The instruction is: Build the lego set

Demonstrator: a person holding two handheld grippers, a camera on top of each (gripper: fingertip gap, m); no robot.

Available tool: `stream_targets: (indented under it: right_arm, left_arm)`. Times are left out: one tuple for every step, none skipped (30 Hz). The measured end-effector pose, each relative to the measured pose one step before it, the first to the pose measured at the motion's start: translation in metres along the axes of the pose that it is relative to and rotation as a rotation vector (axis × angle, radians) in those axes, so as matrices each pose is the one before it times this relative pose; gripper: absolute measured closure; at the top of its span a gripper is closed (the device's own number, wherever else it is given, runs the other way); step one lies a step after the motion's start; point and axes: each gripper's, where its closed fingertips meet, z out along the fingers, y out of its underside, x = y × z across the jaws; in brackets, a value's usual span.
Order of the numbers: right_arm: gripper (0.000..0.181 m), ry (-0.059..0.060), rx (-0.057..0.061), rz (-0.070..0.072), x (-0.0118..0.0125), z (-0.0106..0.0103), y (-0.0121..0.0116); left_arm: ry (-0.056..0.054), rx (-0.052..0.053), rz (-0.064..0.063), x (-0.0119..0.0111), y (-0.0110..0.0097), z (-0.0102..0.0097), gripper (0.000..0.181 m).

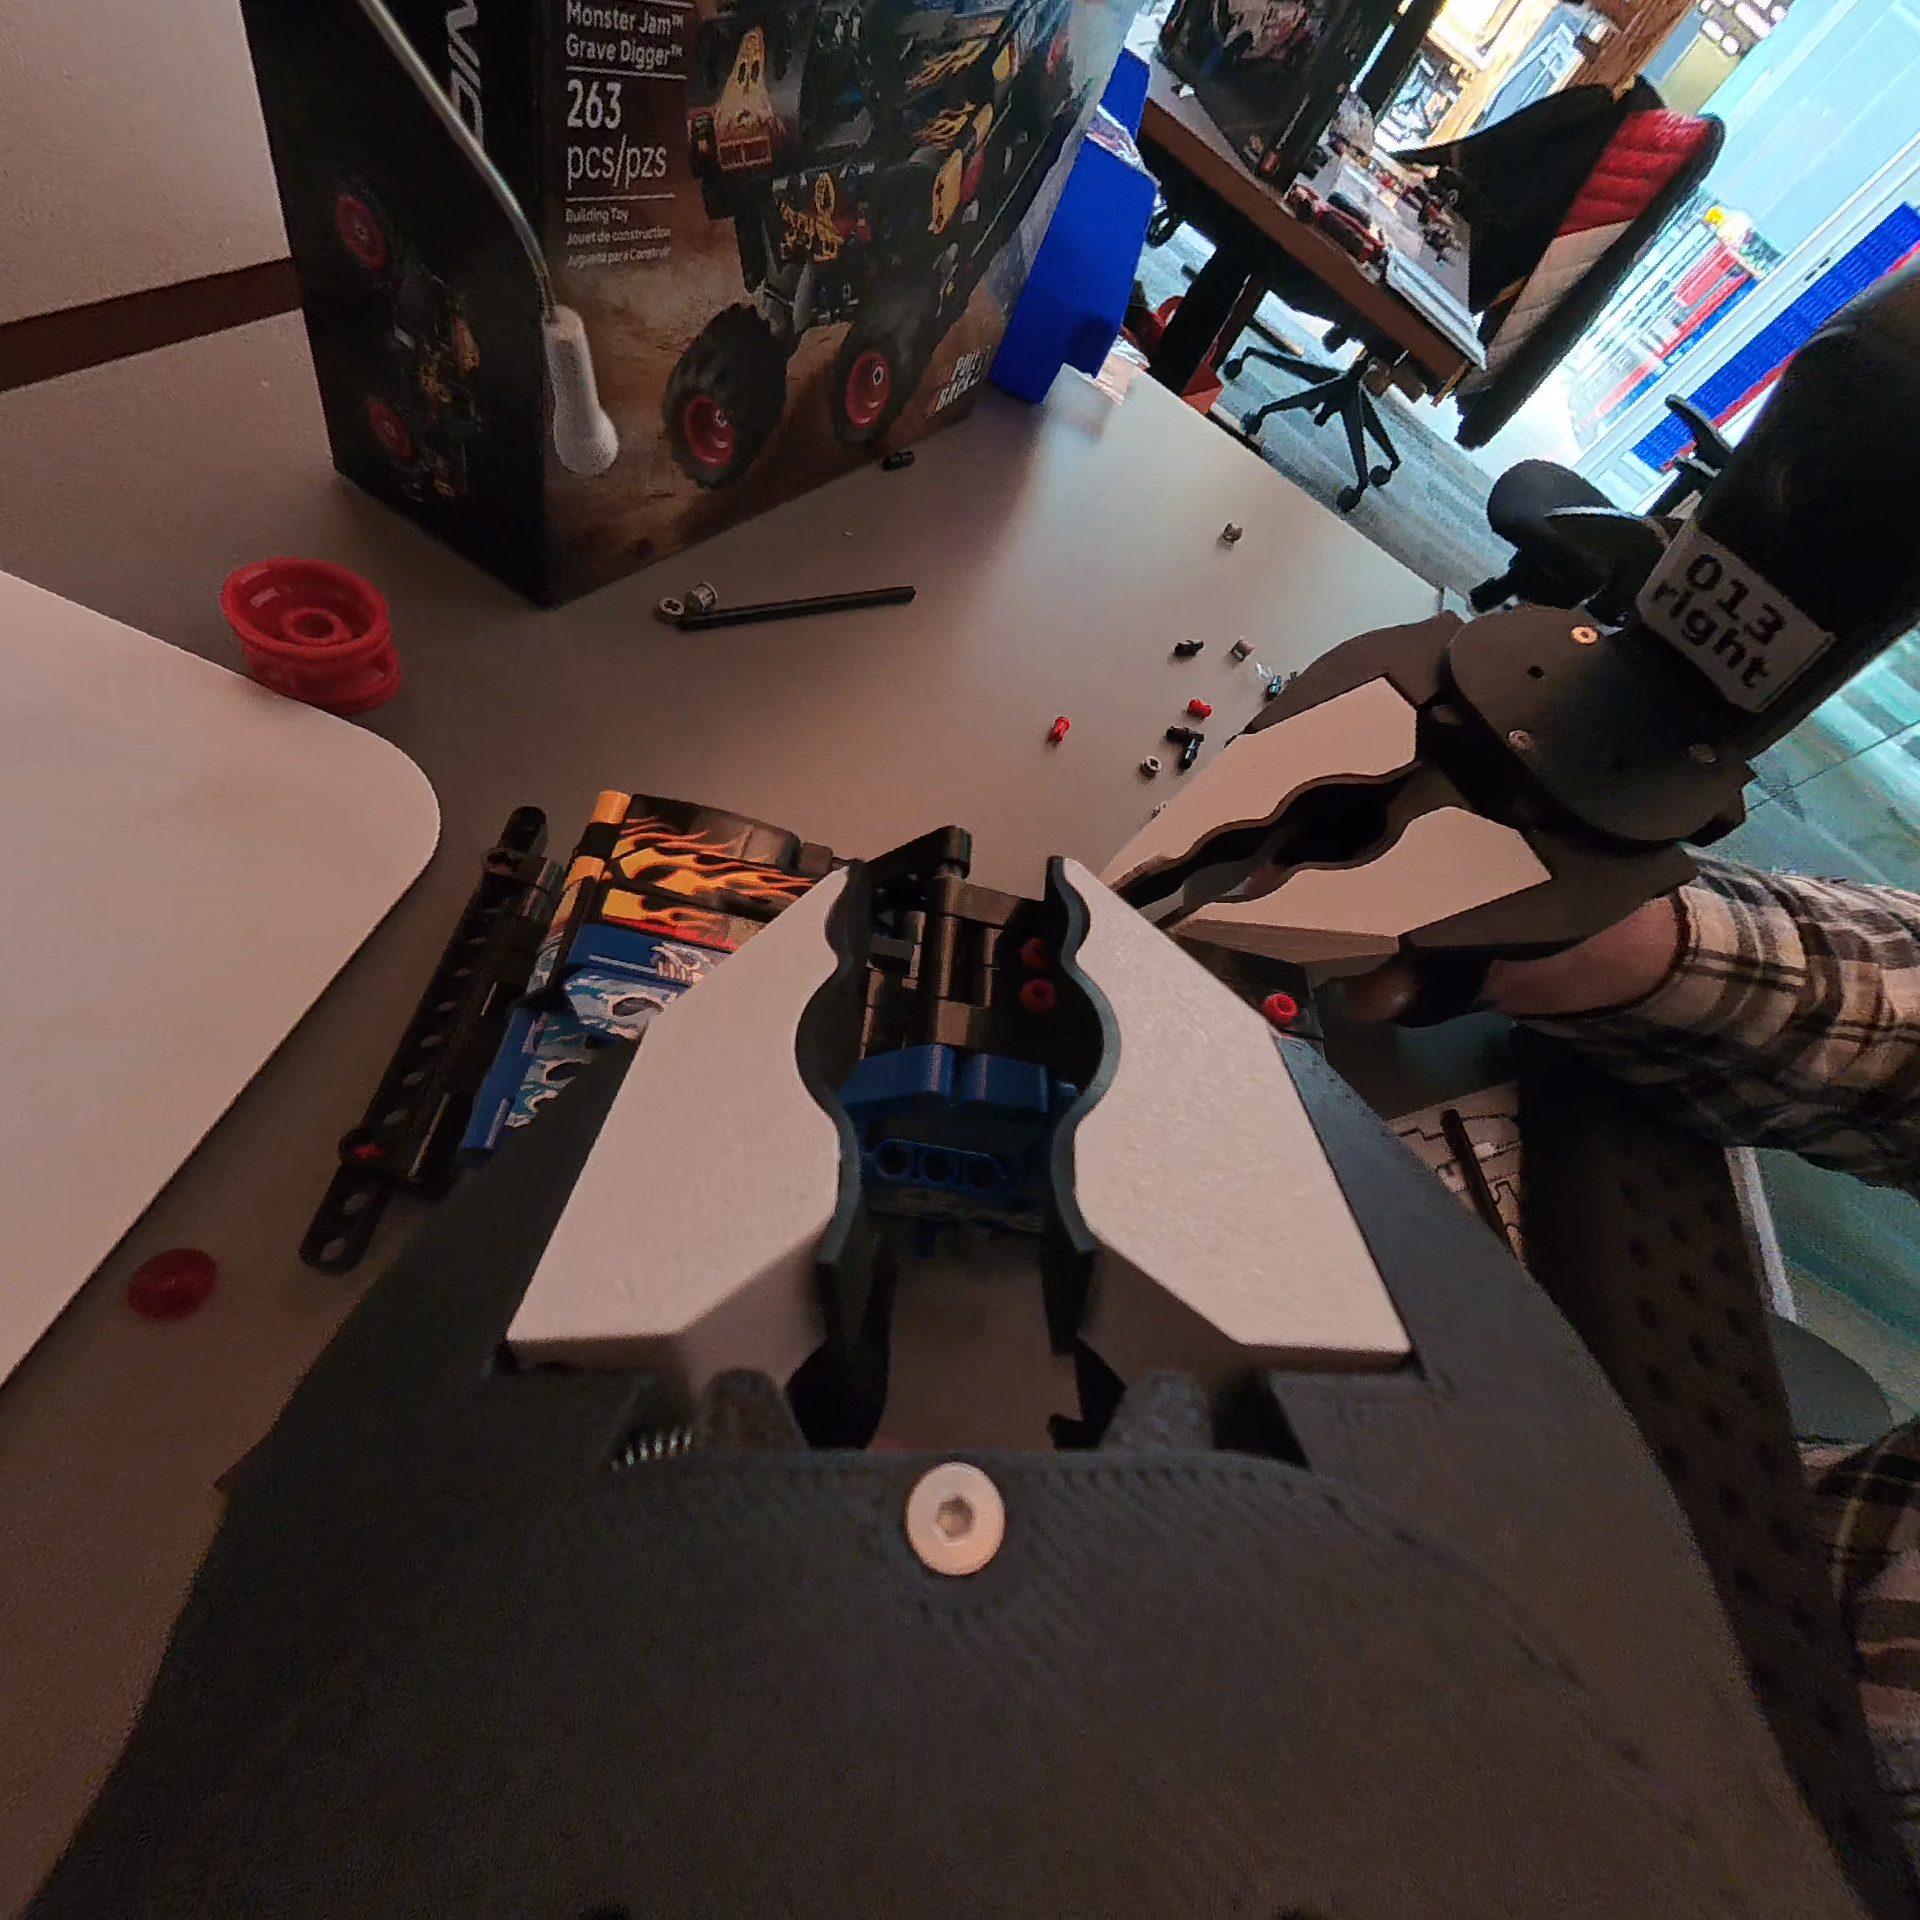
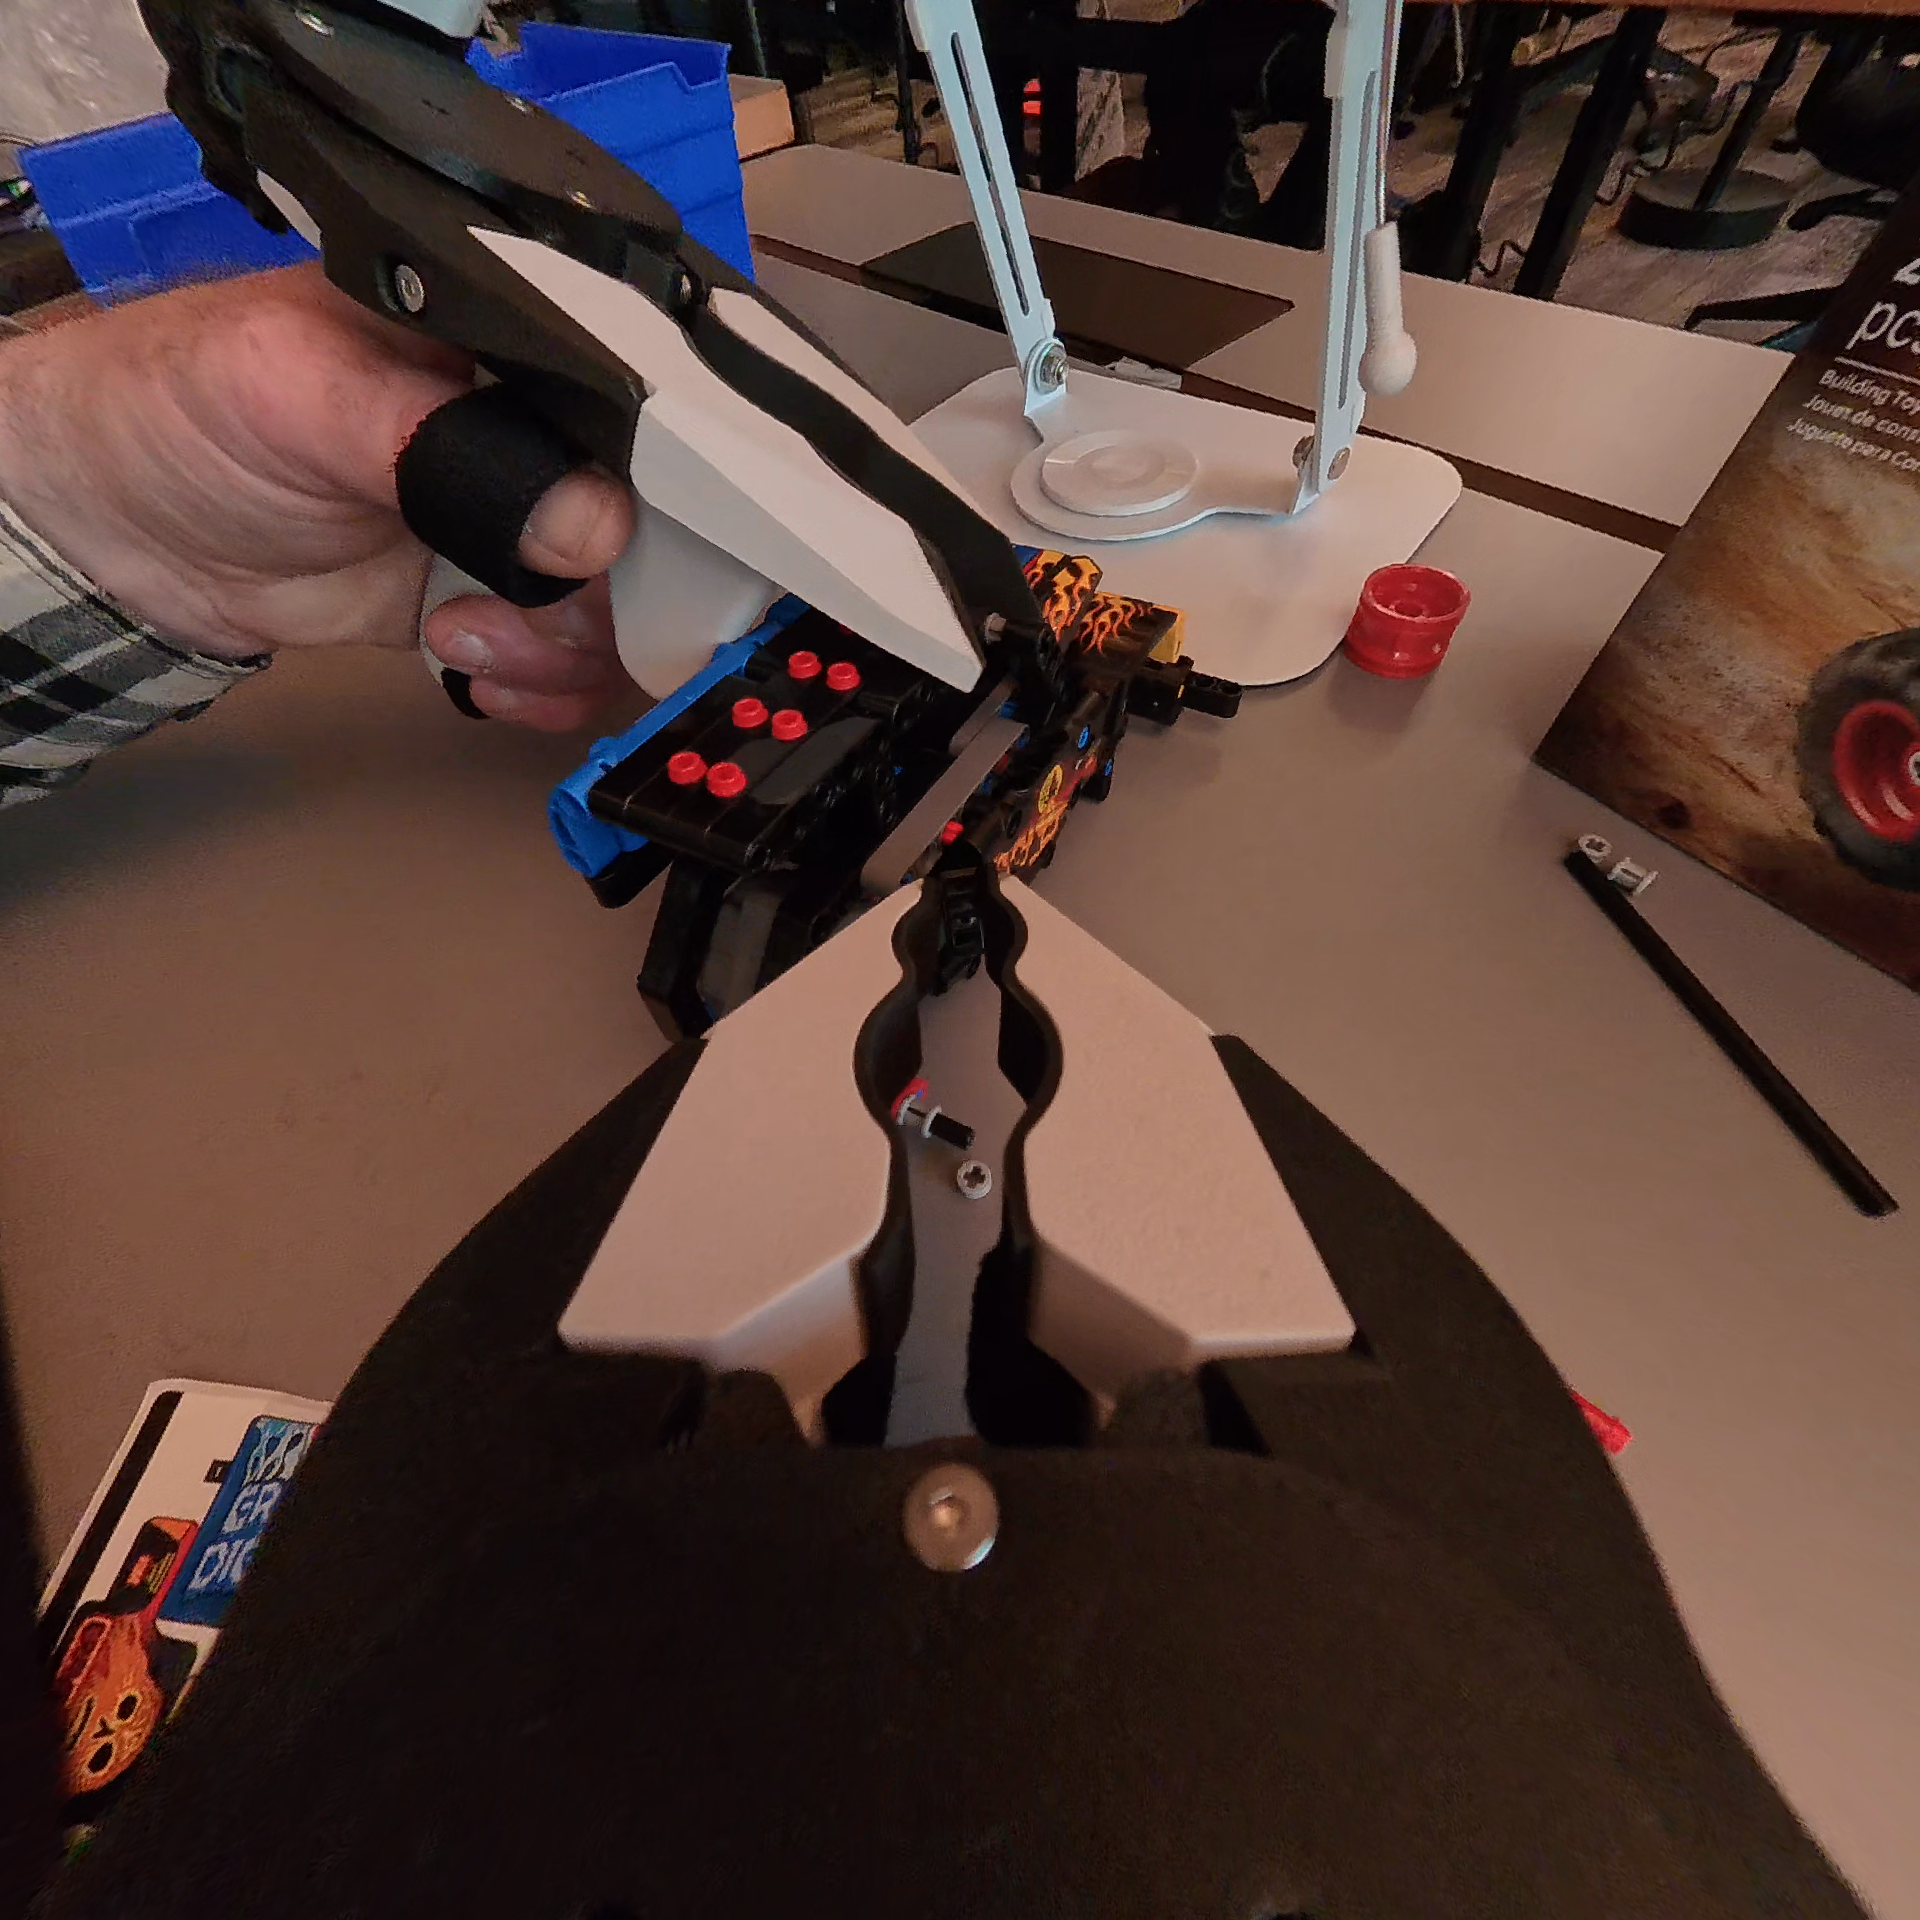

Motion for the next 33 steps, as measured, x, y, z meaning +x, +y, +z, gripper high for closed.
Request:
stream_targets:
  right_arm:
    - [0.176, -0.0071, -0.0025, 0.0059, -0.00025, 0.00023, 0.00028]
    - [0.176, -0.0094, -0.0038, 0.0083, -0.00027, 0.00035, 0.00043]
    - [0.176, -0.0126, -0.0040, 0.0133, -0.00014, 0.00034, 0.00042]
    - [0.176, -0.0147, -0.0030, 0.0165, 0.00002, 0.00015, 0.00035]
    - [0.176, -0.0151, -0.0020, 0.0151, -0.00023, 0.00009, 0.00013]
    - [0.176, -0.0129, -0.0017, 0.0100, -0.00052, 0.00018, 0.00006]
    - [0.176, -0.0096, -0.0013, 0.0043, -0.00055, 0.00012, 0.00009]
    - [0.176, -0.0077, -0.0008, 0.0020, -0.00051, -0.00003, 0.00007]
    - [0.176, -0.0062, -0.0003, 0.0053, -0.00013, 0.00008, -0.00001]
    - [0.176, -0.0069, -0.0001, 0.0105, -0.00007, 0.00009, -0.00006]
    - [0.176, -0.0113, -0.0003, 0.0165, 0.00004, 0.00006, -0.00009]
    - [0.176, -0.0120, -0.0014, 0.0196, 0.00009, 0.00034, -0.00004]
    - [0.176, -0.0085, -0.0017, 0.0144, -0.00021, 0.00040, 0.00000]
    - [0.175, -0.0076, -0.0018, 0.0063, -0.00029, 0.00041, 0.00022]
    - [0.175, -0.0095, -0.0030, 0.0054, -0.00011, 0.00013, 0.00022]
    - [0.175, -0.0091, -0.0021, 0.0066, 0.00009, 0.00000, 0.00010]
    - [0.175, -0.0089, -0.0030, 0.0012, -0.00021, 0.00004, 0.00028]
    - [0.175, -0.0088, -0.0038, -0.0076, -0.00055, -0.00021, 0.00034]
    - [0.175, -0.0075, -0.0023, -0.0053, -0.00022, -0.00006, 0.00013]
    - [0.175, -0.0054, -0.0033, -0.0048, -0.00002, 0.00011, 0.00007]
    - [0.175, -0.0015, -0.0044, -0.0142, 0.00020, -0.00004, 0.00012]
    - [0.175, 0.0016, -0.0041, -0.0172, 0.00008, 0.00007, 0.00026]
    - [0.175, 0.0014, -0.0045, -0.0162, 0.00010, 0.00016, 0.00032]
    - [0.175, -0.0008, -0.0052, -0.0110, 0.00024, 0.00020, 0.00036]
    - [0.174, -0.0010, -0.0052, -0.0069, 0.00046, 0.00059, 0.00038]
    - [0.173, 0.0022, -0.0059, -0.0132, 0.00073, 0.00068, 0.00045]
    - [0.173, 0.0027, -0.0025, -0.0171, 0.00034, 0.00048, -0.00011]
    - [0.172, 0.0026, 0.0007, -0.0121, 0.00003, 0.00015, -0.00034]
    - [0.172, 0.0035, 0.0003, -0.0081, 0.00003, 0.00011, -0.00009]
    - [0.172, 0.0053, -0.0001, -0.0101, 0.00009, 0.00022, -0.00016]
    - [0.172, 0.0069, -0.0007, -0.0127, -0.00009, 0.00015, 0.00002]
    - [0.173, 0.0104, -0.0014, -0.0195, -0.00018, 0.00012, -0.00009]
    - [0.174, 0.0121, -0.0044, -0.0281, -0.00005, -0.00001, 0.00018]
  left_arm:
    - [0.0053, 0.0049, -0.0066, -0.00016, 0.00023, -0.00013, 0.148]
    - [0.0027, 0.0040, -0.0033, -0.00004, -0.00004, -0.00020, 0.147]
    - [0.0008, 0.0011, -0.0001, -0.00001, -0.00002, -0.00008, 0.147]
    - [0.0008, -0.0003, 0.0031, 0.00000, 0.00015, -0.00013, 0.147]
    - [0.0022, -0.0001, 0.0009, 0.00001, 0.00003, -0.00005, 0.147]
    - [0.0035, 0.0015, -0.0025, 0.00001, -0.00008, -0.00009, 0.147]
    - [0.0052, 0.0014, -0.0036, 0.00004, 0.00004, -0.00011, 0.147]
    - [0.0052, 0.0000, -0.0013, 0.00016, 0.00012, -0.00020, 0.147]
    - [0.0028, -0.0004, -0.0001, 0.00007, 0.00010, 0.00002, 0.147]
    - [0.0007, -0.0008, 0.0001, -0.00003, -0.00001, 0.00006, 0.147]
    - [0.0000, -0.0010, -0.0005, -0.00008, 0.00003, 0.00004, 0.147]
    - [0.0003, -0.0007, -0.0017, -0.00002, 0.00012, -0.00003, 0.146]
    - [0.0003, 0.0004, -0.0034, -0.00026, 0.00018, -0.00029, 0.146]
    - [0.0015, 0.0015, -0.0036, -0.00021, 0.00003, -0.00036, 0.146]
    - [0.0028, 0.0023, -0.0042, 0.00004, -0.00001, -0.00019, 0.146]
    - [0.0024, 0.0026, -0.0022, 0.00011, 0.00002, -0.00002, 0.146]
    - [0.0018, 0.0020, -0.0010, 0.00010, 0.00007, -0.00008, 0.146]
    - [0.0033, -0.0001, -0.0008, 0.00036, 0.00023, -0.00014, 0.146]
    - [0.0019, -0.0004, 0.0002, 0.00021, 0.00019, -0.00012, 0.146]
    - [0.0000, 0.0003, 0.0001, -0.00001, -0.00004, 0.00002, 0.147]
    - [0.0004, 0.0000, 0.0003, -0.00008, 0.00002, 0.00009, 0.147]
    - [0.0004, -0.0003, 0.0008, 0.00000, 0.00005, -0.00002, 0.147]
    - [0.0010, -0.0005, 0.0003, -0.00001, 0.00001, -0.00005, 0.147]
    - [0.0013, -0.0003, -0.0009, -0.00004, -0.00006, 0.00011, 0.147]
    - [0.0011, 0.0002, -0.0015, -0.00002, 0.00002, 0.00013, 0.147]
    - [0.0013, -0.0001, -0.0008, 0.00007, 0.00004, 0.00001, 0.147]
    - [0.0007, 0.0005, -0.0010, -0.00001, -0.00004, 0.00005, 0.147]
    - [0.0010, 0.0013, -0.0011, 0.00006, 0.00004, -0.00004, 0.147]
    - [0.0011, 0.0020, -0.0020, 0.00003, 0.00002, -0.00003, 0.146]
    - [0.0008, 0.0013, 0.0004, -0.00003, 0.00009, -0.00009, 0.147]
    - [0.0007, 0.0006, -0.0012, 0.00002, 0.00013, -0.00009, 0.146]
    - [0.0006, 0.0006, -0.0019, -0.00009, -0.00007, -0.00009, 0.146]
    - [0.0003, 0.0008, -0.0021, -0.00010, 0.00004, -0.00009, 0.146]
